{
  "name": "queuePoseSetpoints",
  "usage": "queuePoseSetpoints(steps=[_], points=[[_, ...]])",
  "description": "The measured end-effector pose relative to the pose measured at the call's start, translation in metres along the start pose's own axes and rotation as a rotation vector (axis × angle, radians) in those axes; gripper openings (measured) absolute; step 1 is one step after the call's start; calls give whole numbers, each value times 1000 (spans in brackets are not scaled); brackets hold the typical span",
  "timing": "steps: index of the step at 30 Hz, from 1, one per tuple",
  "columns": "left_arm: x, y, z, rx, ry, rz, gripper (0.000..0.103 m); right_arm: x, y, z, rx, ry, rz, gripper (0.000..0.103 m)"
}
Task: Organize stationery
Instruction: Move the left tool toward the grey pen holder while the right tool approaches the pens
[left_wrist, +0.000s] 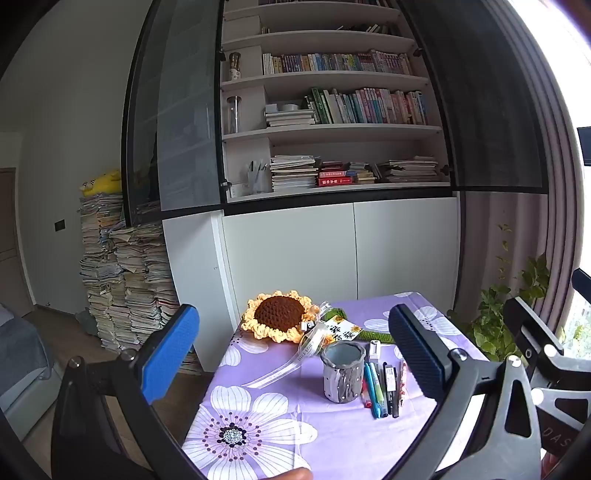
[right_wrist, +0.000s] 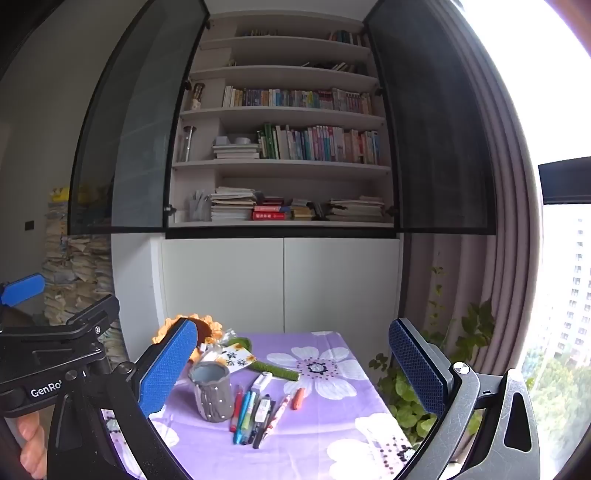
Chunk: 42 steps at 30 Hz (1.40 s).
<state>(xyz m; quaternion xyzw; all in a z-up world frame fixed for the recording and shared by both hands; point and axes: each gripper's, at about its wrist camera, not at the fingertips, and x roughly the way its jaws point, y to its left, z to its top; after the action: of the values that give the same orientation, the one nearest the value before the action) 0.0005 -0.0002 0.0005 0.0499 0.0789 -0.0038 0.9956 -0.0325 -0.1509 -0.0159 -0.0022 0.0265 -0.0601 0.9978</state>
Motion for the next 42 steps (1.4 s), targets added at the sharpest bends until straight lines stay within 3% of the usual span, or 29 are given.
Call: queuePoseSetpoints(steps=[9, 38, 42], points=[[-6, 0, 2, 6, -24, -2, 102, 4, 0, 0, -4, 6, -3, 103], [29, -3, -10, 6, 45, -28, 102, 25, -1, -7, -8, 72, -9, 103], [28, -3, -12, 9, 26, -34, 102, 29, 0, -9, -6, 86, -11, 103]])
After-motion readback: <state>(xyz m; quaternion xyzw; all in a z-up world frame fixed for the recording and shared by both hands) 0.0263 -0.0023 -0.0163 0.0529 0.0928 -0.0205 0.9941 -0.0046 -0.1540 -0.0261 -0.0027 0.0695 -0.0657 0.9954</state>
